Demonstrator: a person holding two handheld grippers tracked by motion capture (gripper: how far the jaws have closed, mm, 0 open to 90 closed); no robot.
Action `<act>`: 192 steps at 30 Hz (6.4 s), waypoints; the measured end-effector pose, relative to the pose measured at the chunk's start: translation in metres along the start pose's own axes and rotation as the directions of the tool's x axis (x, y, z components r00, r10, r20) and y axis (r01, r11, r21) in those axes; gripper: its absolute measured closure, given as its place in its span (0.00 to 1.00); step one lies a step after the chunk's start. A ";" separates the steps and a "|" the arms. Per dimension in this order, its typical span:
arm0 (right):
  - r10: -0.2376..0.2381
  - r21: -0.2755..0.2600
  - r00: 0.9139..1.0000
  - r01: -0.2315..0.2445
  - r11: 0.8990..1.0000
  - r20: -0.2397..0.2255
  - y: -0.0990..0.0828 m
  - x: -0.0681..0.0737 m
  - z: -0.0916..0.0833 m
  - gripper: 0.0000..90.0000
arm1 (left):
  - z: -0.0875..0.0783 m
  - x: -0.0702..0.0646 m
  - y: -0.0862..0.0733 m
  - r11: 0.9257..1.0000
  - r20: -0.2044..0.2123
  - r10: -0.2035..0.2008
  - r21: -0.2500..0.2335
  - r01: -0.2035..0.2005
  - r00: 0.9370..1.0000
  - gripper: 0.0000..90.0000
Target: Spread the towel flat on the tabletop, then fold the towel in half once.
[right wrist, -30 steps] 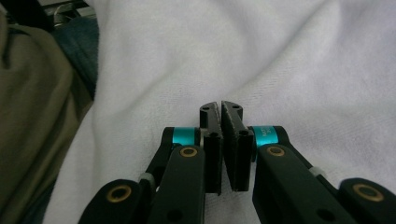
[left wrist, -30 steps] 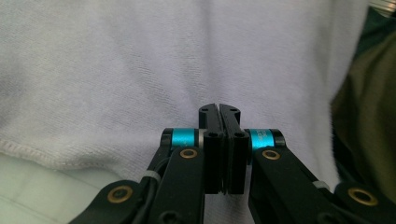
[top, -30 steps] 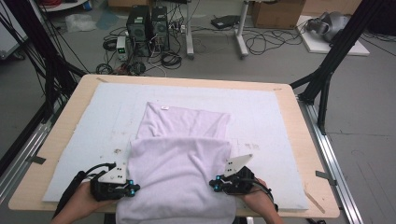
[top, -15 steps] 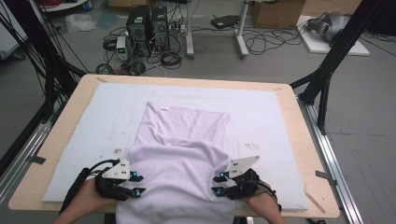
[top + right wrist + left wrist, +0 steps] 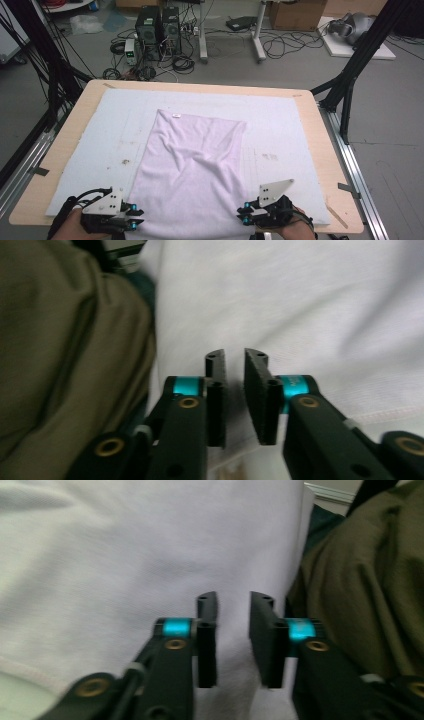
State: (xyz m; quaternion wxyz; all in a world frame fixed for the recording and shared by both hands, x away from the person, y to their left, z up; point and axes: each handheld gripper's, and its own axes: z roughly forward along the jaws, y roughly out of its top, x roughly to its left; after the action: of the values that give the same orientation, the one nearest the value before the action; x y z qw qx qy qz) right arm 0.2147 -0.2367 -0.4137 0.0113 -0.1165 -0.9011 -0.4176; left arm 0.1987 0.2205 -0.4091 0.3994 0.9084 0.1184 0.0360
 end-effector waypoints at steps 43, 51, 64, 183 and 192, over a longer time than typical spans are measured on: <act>0.160 0.047 0.945 -0.181 0.982 0.284 0.020 -0.151 0.027 0.98 | 0.042 0.076 0.012 0.988 -0.234 -0.147 -0.074 0.134 0.961 0.66; 0.162 0.027 0.952 -0.175 0.984 0.259 0.007 -0.128 0.001 0.81 | 0.043 0.079 0.009 0.988 -0.244 -0.156 -0.063 0.144 0.957 0.64; 0.173 0.060 0.945 -0.197 0.979 0.276 0.000 -0.127 0.002 1.00 | 0.045 0.082 0.004 0.985 -0.251 -0.174 -0.045 0.168 0.952 0.62; 0.221 -0.074 0.906 -0.208 0.975 0.361 0.052 -0.209 -0.004 0.44 | 0.032 0.221 0.068 0.953 -0.366 -0.302 -0.123 0.276 0.880 0.57; 0.313 -0.051 0.861 -0.320 0.946 0.402 0.035 -0.245 0.009 0.49 | 0.055 0.260 0.045 0.910 -0.438 -0.410 -0.131 0.394 0.800 0.66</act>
State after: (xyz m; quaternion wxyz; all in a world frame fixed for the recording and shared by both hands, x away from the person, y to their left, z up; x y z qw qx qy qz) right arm 0.4609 -0.2571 -0.4227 -0.1058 -0.3466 -0.8558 -0.3691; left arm 0.4679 0.2151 -0.4215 0.3737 0.8216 0.3978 0.1646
